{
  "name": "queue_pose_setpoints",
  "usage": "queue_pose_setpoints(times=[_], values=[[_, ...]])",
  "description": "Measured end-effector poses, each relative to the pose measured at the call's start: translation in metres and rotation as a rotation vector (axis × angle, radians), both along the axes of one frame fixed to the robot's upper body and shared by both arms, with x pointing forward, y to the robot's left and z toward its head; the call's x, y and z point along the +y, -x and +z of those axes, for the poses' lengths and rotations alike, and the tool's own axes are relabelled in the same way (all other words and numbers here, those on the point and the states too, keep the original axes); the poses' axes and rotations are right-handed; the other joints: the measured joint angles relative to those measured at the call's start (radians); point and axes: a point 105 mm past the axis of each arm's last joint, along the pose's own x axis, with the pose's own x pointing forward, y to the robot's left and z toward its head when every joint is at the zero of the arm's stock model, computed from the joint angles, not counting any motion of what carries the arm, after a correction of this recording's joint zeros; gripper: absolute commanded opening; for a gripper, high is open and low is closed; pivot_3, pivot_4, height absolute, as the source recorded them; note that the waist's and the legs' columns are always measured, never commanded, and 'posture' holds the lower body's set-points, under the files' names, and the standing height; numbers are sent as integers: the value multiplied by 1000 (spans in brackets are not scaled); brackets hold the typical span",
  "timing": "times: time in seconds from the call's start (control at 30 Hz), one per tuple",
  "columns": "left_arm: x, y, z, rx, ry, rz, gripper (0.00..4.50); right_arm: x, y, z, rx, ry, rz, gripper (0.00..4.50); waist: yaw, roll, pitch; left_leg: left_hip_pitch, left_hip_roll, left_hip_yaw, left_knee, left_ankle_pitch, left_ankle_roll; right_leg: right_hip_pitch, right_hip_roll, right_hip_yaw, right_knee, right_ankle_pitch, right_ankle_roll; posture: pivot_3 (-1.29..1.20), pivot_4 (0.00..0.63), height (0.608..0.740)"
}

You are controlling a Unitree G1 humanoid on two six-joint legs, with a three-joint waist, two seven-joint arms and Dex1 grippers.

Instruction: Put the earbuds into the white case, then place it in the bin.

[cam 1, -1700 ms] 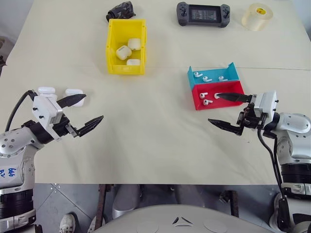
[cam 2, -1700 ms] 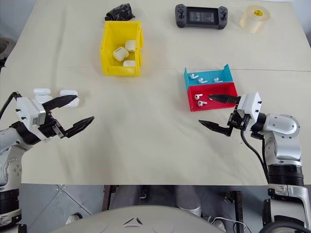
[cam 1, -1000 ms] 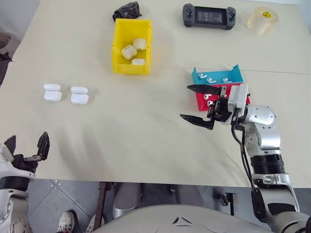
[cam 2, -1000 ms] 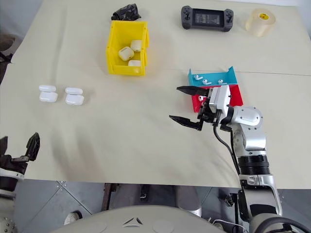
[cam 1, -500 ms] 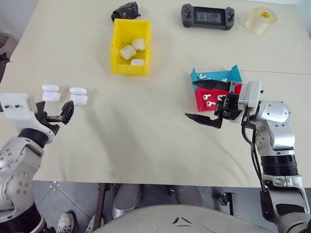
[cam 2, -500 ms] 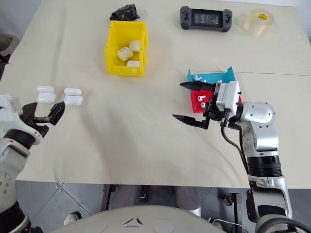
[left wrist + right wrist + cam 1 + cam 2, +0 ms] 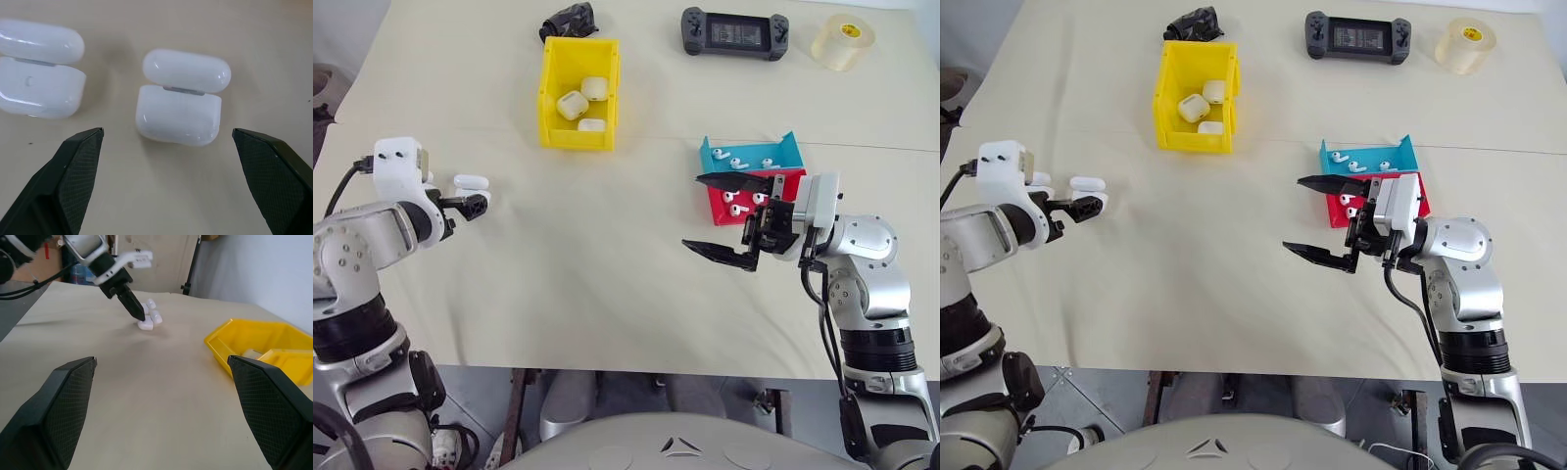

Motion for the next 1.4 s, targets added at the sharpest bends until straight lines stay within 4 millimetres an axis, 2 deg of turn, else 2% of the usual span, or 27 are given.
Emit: queue_pose_setpoints(times=[0.13,0.4,0.73,1.03,1.2,1.23,1.4], values=[[1,-2,-9,48,-22,-12,4475,4,3,-1,1,-4,12,4500,1,0,0,0,0,0,0,0,0,0,0,0,0,0,0,0,150,740],[-2,-12,-13,67,-34,-38,4475,7,4,-5,17,-27,1,4500,3,0,0,0,0,-1,0,0,0,0,0,0,0,0,0,0,150,740],[-6,-23,-13,76,-86,-128,4475,12,3,-3,2,-57,-6,4500,6,0,0,0,-1,-2,0,1,-2,0,-1,-1,0,0,0,0,150,740],[-7,-42,-11,70,-102,-150,4475,18,2,-5,6,-77,-11,4500,6,0,0,1,-2,-2,1,3,-3,0,-2,-1,1,0,0,0,150,740],[-9,-39,-12,84,-96,-172,2940,19,2,-6,11,-79,-15,4500,3,0,0,1,-2,-2,0,3,-3,0,-2,-1,3,0,0,0,150,740],[-9,-38,-12,87,-98,-171,2818,19,2,-6,11,-79,-16,4500,3,0,0,1,-2,-2,0,3,-3,0,-2,-1,3,0,0,0,150,740],[-7,-32,-13,94,-107,-165,2817,19,1,-6,10,-81,-19,4500,-1,0,0,1,-1,-2,0,3,-3,0,-1,-1,4,0,0,0,150,740]])
